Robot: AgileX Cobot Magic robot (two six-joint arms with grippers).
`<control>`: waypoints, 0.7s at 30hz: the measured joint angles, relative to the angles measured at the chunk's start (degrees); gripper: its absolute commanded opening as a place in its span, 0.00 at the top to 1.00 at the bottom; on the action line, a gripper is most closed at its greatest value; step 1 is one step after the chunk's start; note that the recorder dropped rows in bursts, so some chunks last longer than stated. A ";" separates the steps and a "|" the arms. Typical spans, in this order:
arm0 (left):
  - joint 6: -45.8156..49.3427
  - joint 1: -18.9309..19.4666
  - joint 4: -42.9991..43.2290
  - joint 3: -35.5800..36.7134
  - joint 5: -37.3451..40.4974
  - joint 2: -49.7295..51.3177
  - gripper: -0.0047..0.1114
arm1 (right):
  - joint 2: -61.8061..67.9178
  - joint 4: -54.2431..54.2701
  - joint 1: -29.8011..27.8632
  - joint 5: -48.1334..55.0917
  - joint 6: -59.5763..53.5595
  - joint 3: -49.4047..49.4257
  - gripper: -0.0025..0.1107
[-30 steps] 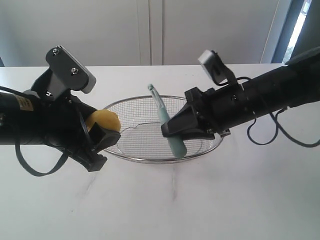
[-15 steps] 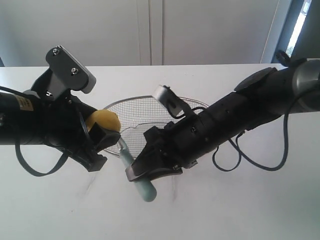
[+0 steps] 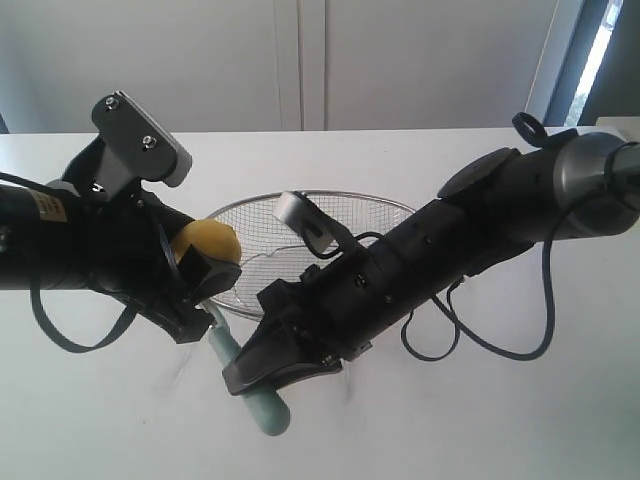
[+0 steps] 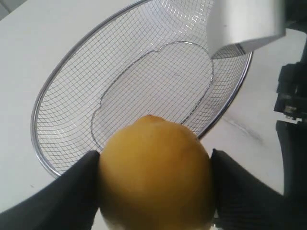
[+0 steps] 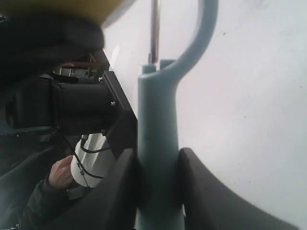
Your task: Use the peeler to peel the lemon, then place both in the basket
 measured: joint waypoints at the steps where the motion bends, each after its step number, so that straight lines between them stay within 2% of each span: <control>1: 0.00 0.00 0.00 0.00 0.00 0.00 0.96 | 0.00 0.00 0.00 0.00 0.00 0.00 0.98; 11: 0.00 0.00 0.00 0.00 0.00 0.00 0.96 | 0.00 0.00 -0.20 0.00 0.00 0.00 0.98; 21: 0.00 0.00 0.00 0.00 0.00 0.00 0.96 | 0.00 2.23 -4.22 1.72 0.00 0.00 0.98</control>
